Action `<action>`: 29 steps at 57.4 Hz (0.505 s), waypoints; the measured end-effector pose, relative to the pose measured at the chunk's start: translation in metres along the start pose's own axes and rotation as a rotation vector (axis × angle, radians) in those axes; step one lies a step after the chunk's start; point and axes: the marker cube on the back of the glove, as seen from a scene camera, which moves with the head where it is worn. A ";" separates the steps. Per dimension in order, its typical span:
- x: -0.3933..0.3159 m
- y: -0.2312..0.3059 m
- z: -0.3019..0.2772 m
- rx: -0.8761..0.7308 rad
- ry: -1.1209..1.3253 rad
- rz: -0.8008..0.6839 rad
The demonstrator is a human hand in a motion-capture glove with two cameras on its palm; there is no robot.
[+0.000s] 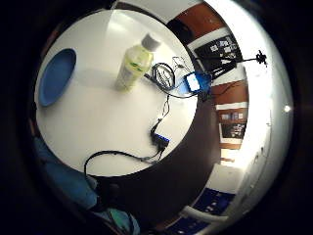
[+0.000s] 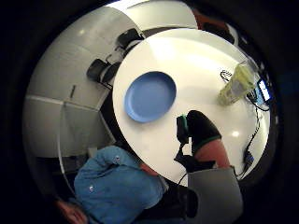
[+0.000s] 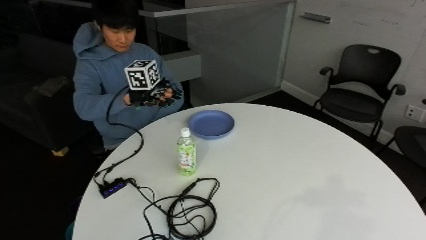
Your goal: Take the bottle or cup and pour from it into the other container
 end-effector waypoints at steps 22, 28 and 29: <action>0.104 0.033 0.006 0.206 -0.302 0.080; 0.128 0.035 0.021 0.237 -0.411 0.128; 0.132 0.035 0.024 0.244 -0.437 0.138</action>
